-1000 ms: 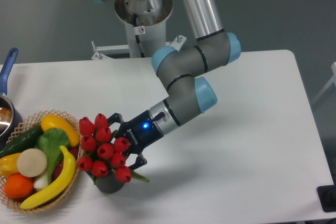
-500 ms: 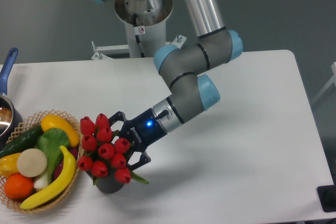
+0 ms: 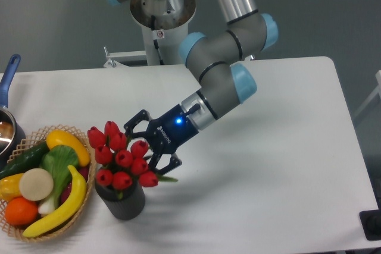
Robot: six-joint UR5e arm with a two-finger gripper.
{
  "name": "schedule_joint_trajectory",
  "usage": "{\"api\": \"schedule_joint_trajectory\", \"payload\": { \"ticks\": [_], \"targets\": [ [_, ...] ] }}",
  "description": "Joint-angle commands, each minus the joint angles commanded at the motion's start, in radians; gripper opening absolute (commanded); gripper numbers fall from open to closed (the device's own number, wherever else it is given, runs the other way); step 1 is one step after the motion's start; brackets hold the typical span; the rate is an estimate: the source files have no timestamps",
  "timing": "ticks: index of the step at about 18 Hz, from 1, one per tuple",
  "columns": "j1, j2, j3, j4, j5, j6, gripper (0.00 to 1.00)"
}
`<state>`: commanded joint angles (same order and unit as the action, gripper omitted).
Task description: Insert the flowers into the vase
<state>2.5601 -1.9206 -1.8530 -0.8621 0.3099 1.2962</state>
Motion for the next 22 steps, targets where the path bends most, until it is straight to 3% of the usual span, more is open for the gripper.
{"api": "schedule_joint_trajectory", "payload": {
  "ticks": [11,15,22],
  "targets": [
    [-0.003,-0.003,0.009,-0.005,0.011,-0.009,0.78],
    [-0.005,-0.023,0.037,-0.005,0.095,-0.014,0.78],
    [0.003,-0.014,0.037,-0.005,0.130,-0.051,0.83]
  ]
}}
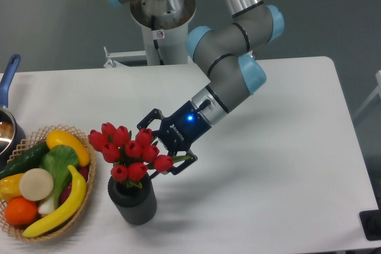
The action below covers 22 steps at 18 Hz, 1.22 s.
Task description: Insert the flowers into the vase
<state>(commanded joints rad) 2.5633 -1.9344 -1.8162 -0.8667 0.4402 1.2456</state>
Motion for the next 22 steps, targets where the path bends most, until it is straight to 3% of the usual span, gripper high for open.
{"api": "schedule_joint_trajectory", "payload": {
  "ticks": [5,10,13,19,22],
  "targets": [
    [0.051,0.057,-0.023,-0.002,0.054,0.000,0.99],
    [0.110,0.123,-0.041,-0.003,0.199,-0.002,1.00],
    [0.159,0.158,-0.035,-0.005,0.346,0.009,1.00],
    [0.193,0.153,-0.005,0.005,0.607,0.032,1.00],
    [0.236,0.138,0.024,0.003,0.722,0.138,1.00]
  ]
}}
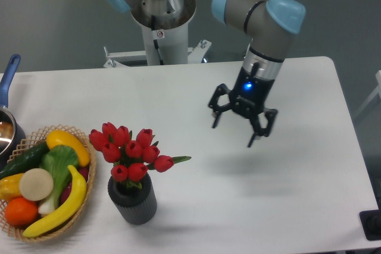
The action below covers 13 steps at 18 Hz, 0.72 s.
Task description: Insert the flowers into the vase
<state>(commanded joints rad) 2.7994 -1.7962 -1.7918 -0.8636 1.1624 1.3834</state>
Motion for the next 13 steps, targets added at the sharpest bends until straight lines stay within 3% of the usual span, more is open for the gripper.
{"api": "schedule_joint_trajectory", "payload": {
  "ticks": [5,7,10,13],
  "targets": [
    [0.022,-0.044,0.051,-0.008,0.210,0.170,1.00],
    [0.023,-0.078,0.081,-0.017,0.272,0.177,1.00],
    [0.022,-0.120,0.133,-0.026,0.315,0.177,1.00],
    [0.022,-0.149,0.196,-0.076,0.333,0.175,1.00]
  ]
}}
